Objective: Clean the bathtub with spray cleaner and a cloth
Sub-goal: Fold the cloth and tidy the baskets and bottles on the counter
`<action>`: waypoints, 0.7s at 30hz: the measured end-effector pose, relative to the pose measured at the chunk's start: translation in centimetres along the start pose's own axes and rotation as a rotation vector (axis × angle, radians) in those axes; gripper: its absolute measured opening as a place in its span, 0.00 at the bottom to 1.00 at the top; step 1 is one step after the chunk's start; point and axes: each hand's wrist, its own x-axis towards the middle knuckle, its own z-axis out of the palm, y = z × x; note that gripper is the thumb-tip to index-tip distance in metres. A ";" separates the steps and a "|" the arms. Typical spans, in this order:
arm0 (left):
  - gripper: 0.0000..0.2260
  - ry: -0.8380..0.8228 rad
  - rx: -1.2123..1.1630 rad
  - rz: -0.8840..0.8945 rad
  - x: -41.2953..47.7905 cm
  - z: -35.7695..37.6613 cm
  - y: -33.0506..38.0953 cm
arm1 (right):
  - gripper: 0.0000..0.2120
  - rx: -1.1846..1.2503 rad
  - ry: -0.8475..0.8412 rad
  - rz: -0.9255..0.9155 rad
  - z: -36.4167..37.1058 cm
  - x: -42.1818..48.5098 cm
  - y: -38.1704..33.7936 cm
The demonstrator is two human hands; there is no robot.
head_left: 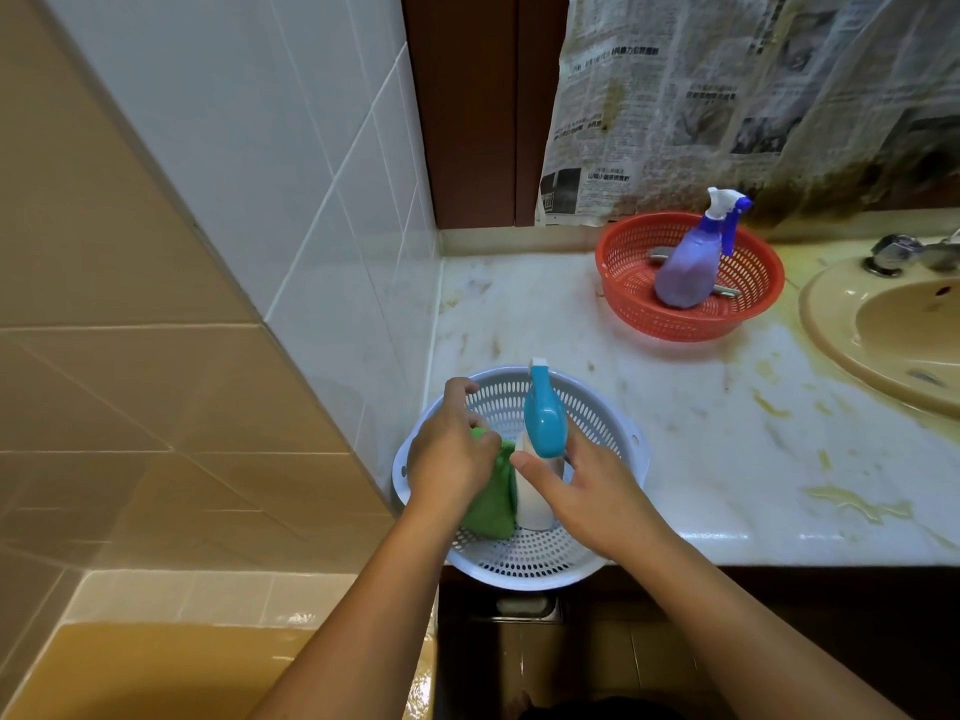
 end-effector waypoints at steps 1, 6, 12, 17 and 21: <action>0.21 0.007 0.007 0.006 0.1 0.0 0.0 | 0.19 -0.003 0.002 0.000 0.0 0.0 0.0; 0.18 0.023 0.087 0.069 0.0 0.0 -0.3 | 0.19 -0.008 0.001 0.003 -0.1 -0.1 -0.1; 0.23 0.019 0.159 0.126 -0.3 -0.3 -0.7 | 0.21 -0.006 0.000 0.005 -0.1 0.0 0.0; 0.23 0.023 0.165 0.111 -0.6 -0.1 -0.8 | 0.23 -0.014 -0.002 -0.007 0.0 -0.1 0.0; 0.20 0.077 0.126 0.122 -1.2 -0.1 -0.7 | 0.23 -0.047 -0.006 -0.029 -0.1 0.0 0.0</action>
